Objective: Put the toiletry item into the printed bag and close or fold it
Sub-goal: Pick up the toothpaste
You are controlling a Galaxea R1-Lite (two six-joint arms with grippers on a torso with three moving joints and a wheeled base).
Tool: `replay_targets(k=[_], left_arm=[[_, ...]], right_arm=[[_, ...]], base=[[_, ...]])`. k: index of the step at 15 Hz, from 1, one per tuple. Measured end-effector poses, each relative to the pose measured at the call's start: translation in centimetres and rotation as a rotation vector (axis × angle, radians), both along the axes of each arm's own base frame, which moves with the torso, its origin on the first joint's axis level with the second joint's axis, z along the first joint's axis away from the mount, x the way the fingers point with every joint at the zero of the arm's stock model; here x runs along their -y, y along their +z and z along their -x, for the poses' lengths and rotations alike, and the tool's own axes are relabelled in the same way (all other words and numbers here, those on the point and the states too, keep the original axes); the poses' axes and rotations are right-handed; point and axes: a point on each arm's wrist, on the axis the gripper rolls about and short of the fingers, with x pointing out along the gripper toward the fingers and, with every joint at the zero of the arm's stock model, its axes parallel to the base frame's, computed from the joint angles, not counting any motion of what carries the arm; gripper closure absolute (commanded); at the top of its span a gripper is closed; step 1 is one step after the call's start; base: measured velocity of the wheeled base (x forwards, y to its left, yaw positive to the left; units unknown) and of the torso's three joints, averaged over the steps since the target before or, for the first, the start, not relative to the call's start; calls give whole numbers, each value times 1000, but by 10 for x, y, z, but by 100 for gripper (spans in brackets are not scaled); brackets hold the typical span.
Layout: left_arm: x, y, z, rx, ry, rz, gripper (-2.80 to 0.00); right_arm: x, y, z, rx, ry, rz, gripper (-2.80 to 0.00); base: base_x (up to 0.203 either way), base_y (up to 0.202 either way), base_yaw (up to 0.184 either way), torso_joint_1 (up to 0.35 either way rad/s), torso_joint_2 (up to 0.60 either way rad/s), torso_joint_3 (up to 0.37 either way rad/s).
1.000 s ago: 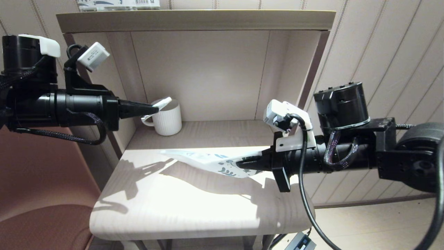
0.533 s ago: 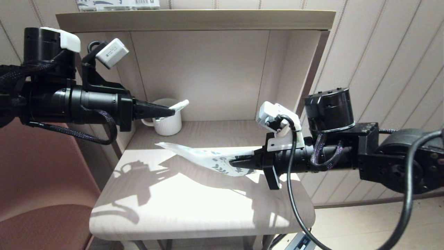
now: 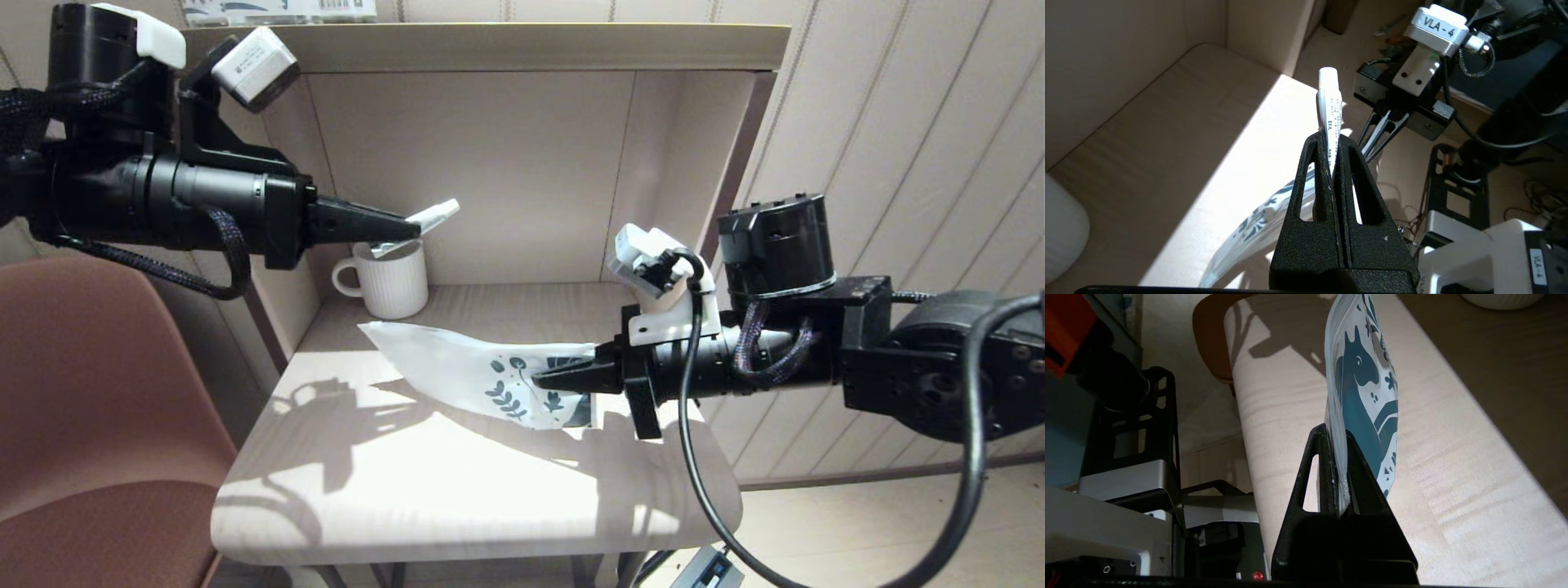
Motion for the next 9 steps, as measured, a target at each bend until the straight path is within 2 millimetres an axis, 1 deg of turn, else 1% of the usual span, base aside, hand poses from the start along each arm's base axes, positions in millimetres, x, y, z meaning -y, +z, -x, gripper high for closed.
replay_targets(k=[3,7,9], left_arm=[[5,-5,-9,4,-23,-15,0],[9,-17,-17,17,-66,-40,0],[9,-19,-18,15,-86,-37,0]], right_arm=[[-1,2,-3,-4,10,-11,0],[-1,-4,-8,-20,31,-10,0],[1,-7,-10,-12,29,-4,0]], base=[[0,0,0,0,0,0],[0,0,0,0,0,0],[0,0,0,0,0,0]])
